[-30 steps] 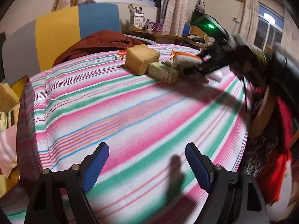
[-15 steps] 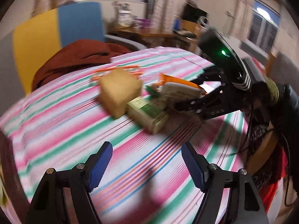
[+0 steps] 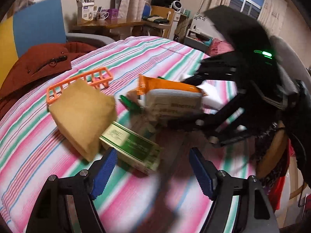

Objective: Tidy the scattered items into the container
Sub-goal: 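Reach left tool toward the green box while right tool holds the packet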

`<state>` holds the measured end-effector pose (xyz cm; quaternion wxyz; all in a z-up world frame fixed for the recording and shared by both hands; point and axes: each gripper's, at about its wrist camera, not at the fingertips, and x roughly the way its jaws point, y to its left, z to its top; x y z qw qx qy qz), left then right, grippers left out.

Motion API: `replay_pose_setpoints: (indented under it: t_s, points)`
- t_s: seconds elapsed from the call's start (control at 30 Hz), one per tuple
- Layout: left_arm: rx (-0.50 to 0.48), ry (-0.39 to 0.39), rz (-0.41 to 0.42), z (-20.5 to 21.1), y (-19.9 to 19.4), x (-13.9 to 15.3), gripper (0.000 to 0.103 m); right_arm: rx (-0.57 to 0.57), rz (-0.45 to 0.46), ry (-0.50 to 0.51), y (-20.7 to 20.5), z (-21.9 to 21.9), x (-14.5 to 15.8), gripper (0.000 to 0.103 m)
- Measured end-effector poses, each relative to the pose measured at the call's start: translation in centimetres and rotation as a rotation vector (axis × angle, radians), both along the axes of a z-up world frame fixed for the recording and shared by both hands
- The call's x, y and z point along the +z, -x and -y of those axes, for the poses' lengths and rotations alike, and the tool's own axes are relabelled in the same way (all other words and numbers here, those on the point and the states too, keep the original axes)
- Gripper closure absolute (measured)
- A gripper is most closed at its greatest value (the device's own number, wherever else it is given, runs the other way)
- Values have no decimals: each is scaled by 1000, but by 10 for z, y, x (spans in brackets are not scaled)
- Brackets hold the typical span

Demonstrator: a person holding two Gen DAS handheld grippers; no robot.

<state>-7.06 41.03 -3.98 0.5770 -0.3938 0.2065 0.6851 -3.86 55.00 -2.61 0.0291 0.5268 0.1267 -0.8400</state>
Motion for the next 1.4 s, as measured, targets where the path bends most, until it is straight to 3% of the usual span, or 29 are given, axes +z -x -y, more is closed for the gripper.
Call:
replay_pose_setpoints:
  t_s: [0.1,0.27,0.47,0.6,0.7,0.8,1.0,1.17,1.27,1.4]
  points:
    - [23,-12,0,-5,15,1,26,2,1,-8,0,1,0,41]
    - [-26,-13,27,-17,24,4,26,10,0,-26,0,3,-1,41]
    - [-165,53,-82,-28,4,1,25,10,0,-29,-2,4,0,41]
    - [-274,86,27,-29,8,4,23,9,1,-29,-1,3,-1,41]
    - [-305,121,32,-29,7,4,23,8,2,-32,-1,4,-1,41]
    - [-345,138,137,-22,3,0,24,1,1,-33,-1,3,-1,41]
    - [-279,129,24,-12,-1,1,28,0,1,-33,-1,4,-1,41]
    - [-191,78,114,-17,7,10,26,-4,2,-28,-1,2,-1,41]
    - [-123,58,25,-16,1,13,26,-4,1,-29,-2,2,0,41]
    - [-174,66,-119,-23,-18,14,26,-8,0,-35,-2,1,1,41]
